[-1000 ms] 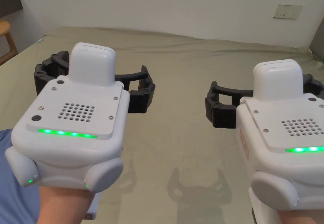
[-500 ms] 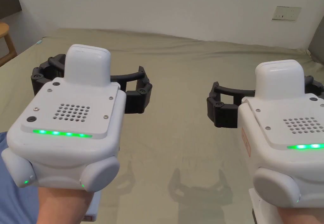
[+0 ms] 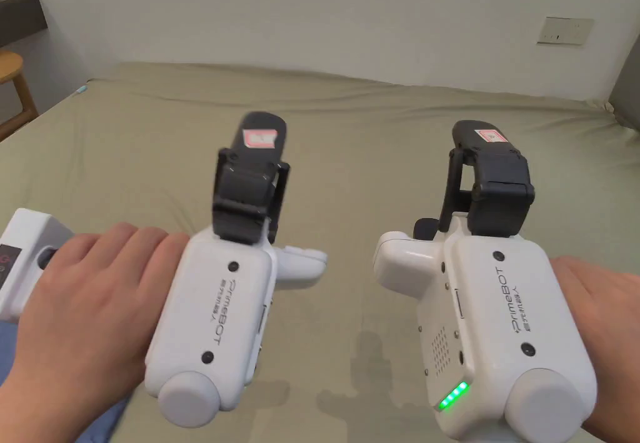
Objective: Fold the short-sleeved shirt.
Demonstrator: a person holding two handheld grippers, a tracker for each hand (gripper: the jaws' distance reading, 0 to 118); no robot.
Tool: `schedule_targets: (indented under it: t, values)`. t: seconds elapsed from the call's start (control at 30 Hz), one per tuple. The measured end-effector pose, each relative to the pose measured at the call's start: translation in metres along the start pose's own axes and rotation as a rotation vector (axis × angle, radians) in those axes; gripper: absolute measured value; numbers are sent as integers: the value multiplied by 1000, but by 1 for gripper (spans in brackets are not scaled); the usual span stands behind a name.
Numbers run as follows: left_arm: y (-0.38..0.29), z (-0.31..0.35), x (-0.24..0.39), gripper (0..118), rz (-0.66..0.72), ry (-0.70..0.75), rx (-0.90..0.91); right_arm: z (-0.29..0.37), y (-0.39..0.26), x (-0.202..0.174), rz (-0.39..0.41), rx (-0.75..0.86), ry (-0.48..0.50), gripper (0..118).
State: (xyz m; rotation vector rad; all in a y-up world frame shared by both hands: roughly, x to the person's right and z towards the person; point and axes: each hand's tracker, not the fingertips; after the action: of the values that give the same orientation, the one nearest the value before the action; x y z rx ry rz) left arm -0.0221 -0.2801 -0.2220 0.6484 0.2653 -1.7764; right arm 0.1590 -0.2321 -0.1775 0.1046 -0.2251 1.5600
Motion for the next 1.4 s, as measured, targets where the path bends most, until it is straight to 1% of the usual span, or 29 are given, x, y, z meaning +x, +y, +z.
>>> schedule_targets:
  t: [0.03, 0.07, 0.1, 0.13, 0.17, 0.2, 0.23, 0.27, 0.3, 0.33, 0.37, 0.4, 0.43, 0.47, 0.5, 0.53, 0.57, 0.73, 0.87, 0.93, 1.03, 1.13, 1.2, 1.23, 1.27, 1.3, 1.33, 1.37, 1.4]
  values:
    - [1, 0, -10, 118, 215, -71, -56, -2, 0, 8, -141, -29, 42, 118]
    - [-1, -1, -19, 118, 388, -130, -109, -5, 0, 18, -303, -70, 70, 118]
    - [-5, -7, -34, 118, 642, -211, -224, -10, -3, 31, -513, -130, 109, 118]
    - [-12, -15, -47, 118, 876, -274, -338, -14, -11, 46, -753, -179, 177, 118]
    - [-23, -22, -57, 118, 1107, -337, -428, -18, -22, 59, -951, -209, 247, 118]
    - [-41, -30, -77, 118, 1439, -414, -503, -21, -35, 70, -1228, -215, 361, 118]
    - [-62, -34, -83, 118, 1773, -481, -532, -21, -46, 72, -1431, -219, 419, 118]
    - [-78, -34, -83, 118, 2035, -520, -535, -20, -53, 73, -1546, -191, 422, 118]
    - [-85, -31, -77, 118, 2226, -521, -527, -13, -49, 77, -1596, -170, 389, 118]
    - [-82, -27, -75, 118, 2283, -490, -557, -8, -46, 78, -1606, -156, 334, 118]
    - [-80, -25, -80, 118, 2196, -420, -543, -5, -43, 77, -1540, -182, 247, 118]
    - [-83, -21, -82, 118, 2075, -337, -505, 0, -34, 79, -1466, -202, 163, 118]
    - [-77, -20, -88, 118, 1954, -275, -487, 3, -28, 80, -1424, -204, 119, 118]
    - [-70, -21, -95, 118, 1825, -209, -435, 4, -26, 81, -1405, -203, 100, 118]
    - [-64, -23, -98, 118, 1753, -226, -416, 5, -25, 83, -1414, -198, 128, 118]
    - [-58, -22, -104, 118, 1712, -260, -393, 3, -27, 85, -1416, -202, 138, 118]
    - [-56, -22, -102, 118, 1718, -302, -431, 2, -27, 86, -1416, -203, 142, 118]
    - [-57, -22, -105, 118, 1716, -290, -457, -1, -29, 81, -1379, -222, 133, 118]
    - [-64, -21, -105, 118, 1740, -296, -472, 0, -29, 79, -1353, -227, 159, 118]
    - [-63, -22, -105, 118, 1734, -286, -481, 2, -30, 78, -1351, -228, 156, 118]
    - [-63, -18, -106, 118, 1734, -290, -479, 5, -32, 79, -1364, -220, 149, 118]
    - [-60, -17, -107, 118, 1721, -291, -474, 11, -30, 85, -1404, -187, 154, 116]
    - [-59, -18, -107, 118, 1720, -304, -470, 11, -29, 86, -1401, -180, 148, 110]
    - [-59, -20, -105, 118, 1720, -312, -472, 11, -26, 86, -1389, -178, 141, 100]
    - [-59, -21, -105, 117, 1717, -315, -474, 10, -26, 86, -1378, -178, 137, 87]
    - [-59, -22, -104, 114, 1716, -321, -478, 9, -26, 86, -1372, -177, 141, 62]
    - [-58, -23, -103, 95, 1717, -326, -481, 8, -27, 85, -1368, -166, 160, 22]
    - [-58, -23, -103, 61, 1726, -337, -476, 8, -29, 85, -1396, -136, 214, 0]
    - [-58, -23, -102, 14, 1747, -350, -464, 7, -31, 84, -1423, -132, 236, 0]
